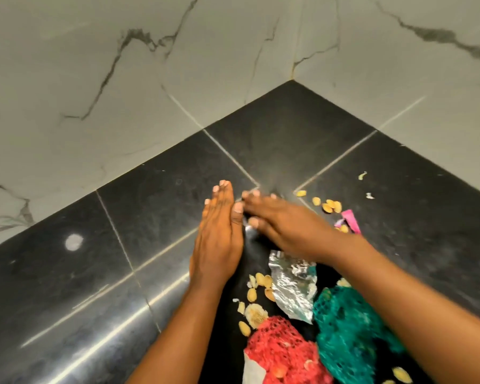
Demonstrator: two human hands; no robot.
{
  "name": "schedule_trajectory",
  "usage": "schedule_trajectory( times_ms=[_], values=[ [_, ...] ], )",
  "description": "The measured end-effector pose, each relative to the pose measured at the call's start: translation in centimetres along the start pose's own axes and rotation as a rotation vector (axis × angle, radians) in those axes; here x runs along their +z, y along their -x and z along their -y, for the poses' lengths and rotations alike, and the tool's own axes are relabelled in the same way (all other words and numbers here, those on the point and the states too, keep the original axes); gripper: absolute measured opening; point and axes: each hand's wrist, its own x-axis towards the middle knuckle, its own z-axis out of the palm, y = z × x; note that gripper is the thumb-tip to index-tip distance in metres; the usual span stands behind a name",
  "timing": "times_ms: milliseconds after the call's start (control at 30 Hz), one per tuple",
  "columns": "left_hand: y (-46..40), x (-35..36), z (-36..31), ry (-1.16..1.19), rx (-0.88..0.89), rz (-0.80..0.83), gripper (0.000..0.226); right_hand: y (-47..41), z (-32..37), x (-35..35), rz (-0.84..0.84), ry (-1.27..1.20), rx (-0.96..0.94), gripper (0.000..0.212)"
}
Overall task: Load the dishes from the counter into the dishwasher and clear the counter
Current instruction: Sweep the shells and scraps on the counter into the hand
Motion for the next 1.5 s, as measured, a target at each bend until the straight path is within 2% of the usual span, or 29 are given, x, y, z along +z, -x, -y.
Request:
schedule_trajectory(
  times_ms=[67, 100, 167, 233, 300, 333, 400, 467, 533, 667, 767, 800, 867, 1000, 1067, 1100, 1200, 1233, 1300, 1367, 1500],
  values=[
    [0.0, 0.0, -0.1, -0.029, 0.006, 0.003, 0.057, 3.7, 0.0, -1.6, 0.042, -0.1, -0.015, 0.051],
    [0.1, 0.0, -0.1, -0.046, 0.012, 0.003, 0.058, 4.7, -0.6, -3.1, -0.001, -0.172, 0.029, 0.046],
    [0.2, 0.0, -0.2, -0.057, 0.011, 0.001, 0.057, 5.8, -3.6, -6.3, -0.233, -0.261, 0.183, 0.038],
    [0.1, -0.2, -0.3, -0.061, 0.011, -0.001, 0.054, 6.6, -8.3, -9.1, -0.402, -0.196, 0.376, 0.04],
    [-0.1, -0.2, -0.5, -0.082, 0.038, 0.001, 0.053, 7.2, -12.3, -9.8, -0.33, -0.069, 0.553, 0.048],
    [0.0, -0.4, -0.8, -0.086, 0.055, 0.006, 0.053, 7.3, -13.1, -9.1, -0.251, -0.017, 0.568, 0.051],
    [0.3, -0.6, -1.1, -0.07, 0.054, 0.032, 0.051, 7.3, -12.4, -6.7, -0.178, 0.024, 0.483, 0.051],
    [0.4, -0.7, -0.7, -0.065, 0.06, 0.039, 0.051, 7.6, -9.2, -4.4, -0.176, -0.042, 0.369, 0.046],
    [0.5, -0.5, -0.1, -0.073, 0.157, 0.055, 0.058, 8.9, -5.7, -2.5, -0.134, -0.087, 0.265, 0.046],
    [1.4, -0.3, -0.1, -0.039, 0.268, 0.221, 0.059, 13.3, -0.7, -0.4, -0.088, -0.225, 0.202, 0.041],
    [4.5, -0.6, -1.6, 0.116, 0.215, 0.408, 0.102, 17.1, 2.1, 0.2, -0.097, -0.389, 0.244, 0.042],
    [6.0, -0.6, -1.6, 0.161, 0.191, 0.48, 0.11, 18.1, 2.9, 0.4, -0.106, -0.459, 0.282, 0.044],
    [9.7, -0.8, -1.7, 0.132, 0.232, 0.576, 0.11, 20.0, 4.4, 1.1, -0.114, -0.518, 0.33, 0.054],
    [15.3, -1.7, -2.8, -0.134, 0.428, 0.687, 0.143, 23.1, 7.0, 2.8, -0.025, -0.314, 0.303, 0.093],
    [16.0, -1.3, -2.9, -0.222, 0.522, 0.646, 0.141, 24.0, 8.5, 3.9, -0.013, -0.148, 0.275, 0.111],
    [16.1, -1.0, -2.5, -0.217, 0.546, 0.604, 0.131, 24.1, 9.0, 4.5, -0.046, -0.068, 0.265, 0.113],
    [16.2, -0.6, -1.5, 0.047, 0.467, 0.363, 0.077, 24.1, 9.6, 5.9, -0.219, 0.028, 0.296, 0.091],
    [16.5, -0.4, -1.4, 0.122, 0.412, 0.272, 0.074, 24.0, 9.6, 6.1, -0.275, 0.026, 0.315, 0.084],
    [16.9, -0.1, -1.7, 0.139, 0.341, 0.104, 0.082, 23.4, 9.3, 6.3, -0.35, 0.031, 0.367, 0.078],
    [17.0, 0.4, -2.0, 0.082, 0.327, -0.011, 0.081, 22.3, 8.8, 6.4, -0.362, 0.064, 0.407, 0.079],
    [16.7, 0.2, -1.6, 0.042, 0.331, -0.042, 0.086, 17.8, 5.9, 5.1, -0.357, 0.038, 0.413, 0.084]
  ],
)
